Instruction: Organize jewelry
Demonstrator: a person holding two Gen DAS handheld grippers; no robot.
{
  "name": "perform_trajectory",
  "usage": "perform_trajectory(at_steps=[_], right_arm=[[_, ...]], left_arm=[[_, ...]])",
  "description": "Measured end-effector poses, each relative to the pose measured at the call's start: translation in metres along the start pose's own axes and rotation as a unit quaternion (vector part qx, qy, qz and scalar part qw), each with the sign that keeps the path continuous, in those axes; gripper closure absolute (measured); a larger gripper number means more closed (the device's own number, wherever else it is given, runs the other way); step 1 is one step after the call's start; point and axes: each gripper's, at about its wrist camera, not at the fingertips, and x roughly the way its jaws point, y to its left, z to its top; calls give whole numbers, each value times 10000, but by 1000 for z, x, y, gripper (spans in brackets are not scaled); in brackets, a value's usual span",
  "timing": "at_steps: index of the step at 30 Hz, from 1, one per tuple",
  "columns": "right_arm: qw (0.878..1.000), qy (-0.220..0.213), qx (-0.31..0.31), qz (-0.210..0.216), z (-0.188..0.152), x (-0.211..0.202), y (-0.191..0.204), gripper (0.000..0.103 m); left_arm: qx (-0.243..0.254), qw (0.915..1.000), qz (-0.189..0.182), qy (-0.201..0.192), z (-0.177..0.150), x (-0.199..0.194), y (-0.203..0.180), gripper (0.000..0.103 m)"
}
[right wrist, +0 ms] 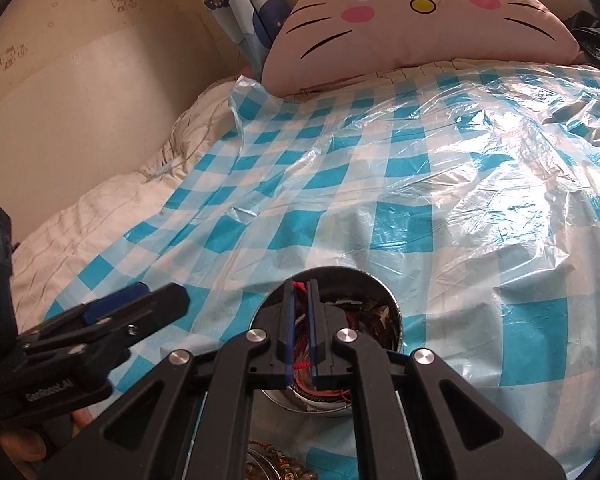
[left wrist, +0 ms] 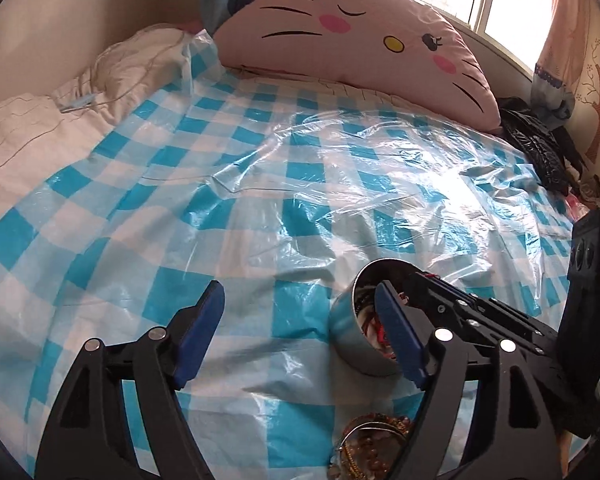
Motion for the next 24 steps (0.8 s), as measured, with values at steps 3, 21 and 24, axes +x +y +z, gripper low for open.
perform_trajectory(at_steps=[3,21,24], right_arm=[[9983,-32,-374,-440,-9,0,10,50],[9924,-701,61,-1011,-65,-102,4,37],[9897,-778,-3,-1205,-77,-116,7,35]], left_arm=[[-131,9999,56,6,-10,-7,9,26],[489,9980,310,249,-70,-36,-9,23],[464,9982,338,165,-77,-48,-8,21]])
